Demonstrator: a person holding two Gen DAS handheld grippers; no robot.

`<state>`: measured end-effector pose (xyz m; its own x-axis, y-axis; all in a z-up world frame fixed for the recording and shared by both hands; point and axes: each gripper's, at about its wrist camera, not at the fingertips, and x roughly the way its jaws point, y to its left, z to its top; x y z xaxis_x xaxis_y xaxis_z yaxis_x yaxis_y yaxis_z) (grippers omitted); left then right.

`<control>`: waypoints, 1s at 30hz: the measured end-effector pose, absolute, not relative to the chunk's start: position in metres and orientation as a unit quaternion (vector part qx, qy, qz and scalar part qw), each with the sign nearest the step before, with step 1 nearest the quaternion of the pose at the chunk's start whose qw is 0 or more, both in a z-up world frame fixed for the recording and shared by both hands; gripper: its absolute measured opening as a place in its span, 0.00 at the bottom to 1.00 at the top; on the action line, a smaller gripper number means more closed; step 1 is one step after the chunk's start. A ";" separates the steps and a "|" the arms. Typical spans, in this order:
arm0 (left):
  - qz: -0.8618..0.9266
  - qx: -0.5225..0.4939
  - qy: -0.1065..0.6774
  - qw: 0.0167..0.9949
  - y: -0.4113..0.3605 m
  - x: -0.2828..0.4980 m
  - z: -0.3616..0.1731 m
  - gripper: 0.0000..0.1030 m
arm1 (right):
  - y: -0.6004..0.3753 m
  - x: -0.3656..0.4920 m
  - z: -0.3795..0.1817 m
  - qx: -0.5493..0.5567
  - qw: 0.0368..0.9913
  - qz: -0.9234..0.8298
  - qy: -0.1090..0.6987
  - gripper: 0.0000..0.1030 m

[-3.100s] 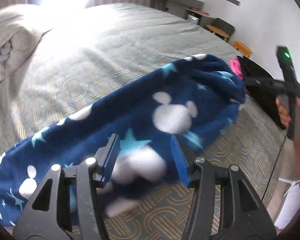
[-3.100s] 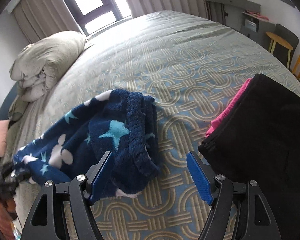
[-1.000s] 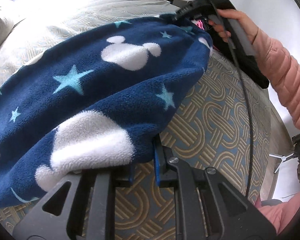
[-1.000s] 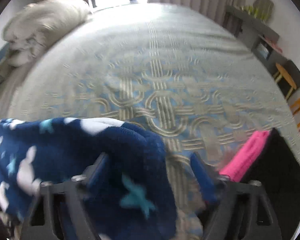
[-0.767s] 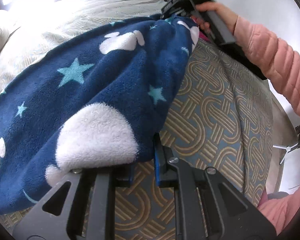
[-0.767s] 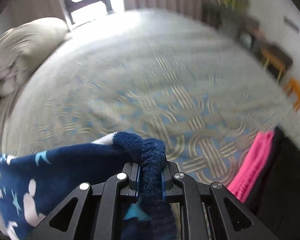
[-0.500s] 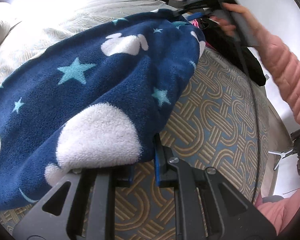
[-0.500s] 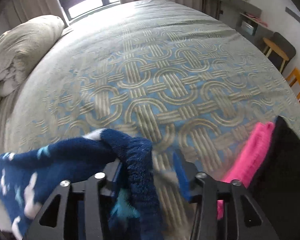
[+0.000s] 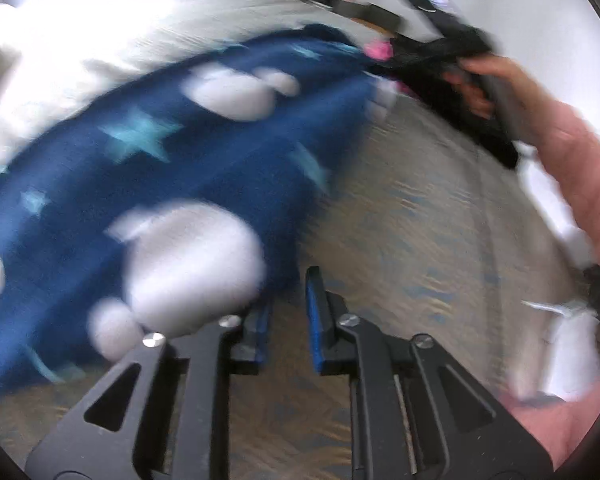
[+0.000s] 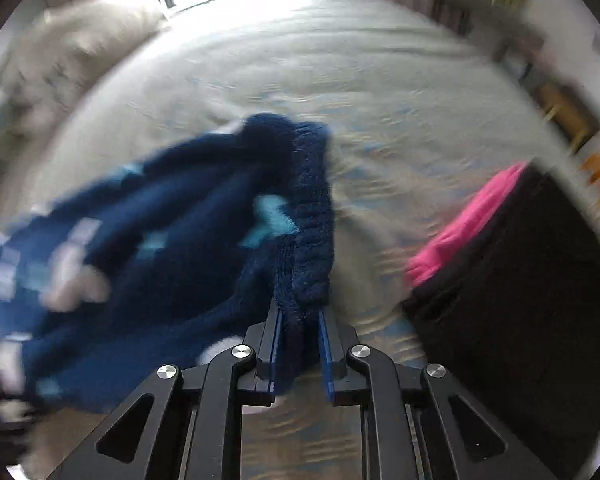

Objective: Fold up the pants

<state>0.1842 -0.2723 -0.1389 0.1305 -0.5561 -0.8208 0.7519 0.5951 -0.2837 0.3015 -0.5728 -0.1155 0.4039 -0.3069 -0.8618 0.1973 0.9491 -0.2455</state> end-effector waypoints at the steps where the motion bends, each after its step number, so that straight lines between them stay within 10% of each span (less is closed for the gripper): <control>1: -0.450 0.106 0.497 0.734 -0.278 0.177 -0.143 0.13 | -0.583 0.303 -0.119 -0.039 0.832 -0.151 0.532 0.11; 12: -0.387 0.078 0.464 0.793 -0.236 0.176 -0.115 0.24 | -0.551 0.271 -0.048 -0.021 0.869 -0.120 0.480 0.62; 15: -0.300 0.031 0.453 0.839 -0.175 0.192 -0.102 0.42 | -0.510 0.285 -0.042 -0.048 0.879 -0.070 0.469 0.62; 30: 0.049 -0.154 0.436 0.885 0.131 0.210 -0.115 0.44 | -0.235 0.392 -0.109 -0.150 0.837 0.181 0.494 0.62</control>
